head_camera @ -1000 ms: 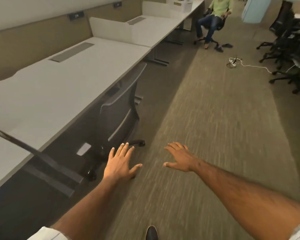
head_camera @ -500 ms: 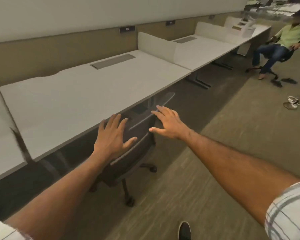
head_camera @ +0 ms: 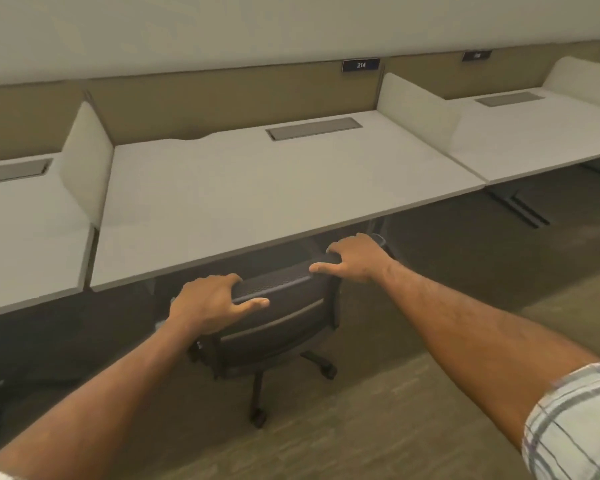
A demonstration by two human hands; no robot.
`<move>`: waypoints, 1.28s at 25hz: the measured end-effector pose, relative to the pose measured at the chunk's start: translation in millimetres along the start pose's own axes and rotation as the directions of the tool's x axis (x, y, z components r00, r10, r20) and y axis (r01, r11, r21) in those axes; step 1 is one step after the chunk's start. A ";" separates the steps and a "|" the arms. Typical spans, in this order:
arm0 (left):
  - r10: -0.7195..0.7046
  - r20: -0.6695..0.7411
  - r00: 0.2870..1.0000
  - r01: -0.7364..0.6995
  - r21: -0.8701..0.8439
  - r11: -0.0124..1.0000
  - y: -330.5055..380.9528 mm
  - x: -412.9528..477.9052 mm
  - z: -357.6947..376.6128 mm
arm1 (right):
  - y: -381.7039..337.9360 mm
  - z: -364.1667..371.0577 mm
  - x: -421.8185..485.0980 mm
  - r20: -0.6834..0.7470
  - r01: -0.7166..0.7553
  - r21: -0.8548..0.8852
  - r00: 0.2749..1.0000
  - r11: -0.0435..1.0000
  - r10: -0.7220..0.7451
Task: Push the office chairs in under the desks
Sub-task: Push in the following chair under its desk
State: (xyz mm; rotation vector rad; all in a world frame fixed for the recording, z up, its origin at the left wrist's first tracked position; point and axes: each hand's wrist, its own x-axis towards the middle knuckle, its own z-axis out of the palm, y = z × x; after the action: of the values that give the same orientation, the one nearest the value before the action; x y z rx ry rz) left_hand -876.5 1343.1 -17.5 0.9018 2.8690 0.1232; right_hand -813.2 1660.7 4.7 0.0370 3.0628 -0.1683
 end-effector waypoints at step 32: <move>0.074 -0.150 0.986 -0.062 0.081 0.995 64.3 149.2 1.7 | 143.2 4.6 78.3 -0.238 0.042 -0.089 0.969 0.995 -0.063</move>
State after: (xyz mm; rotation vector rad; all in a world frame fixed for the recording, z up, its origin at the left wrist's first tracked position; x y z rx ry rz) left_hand -961.3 1481.3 -26.7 1.0488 3.0028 0.0949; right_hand -886.8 1804.0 -21.2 -0.0312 3.3119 -0.0409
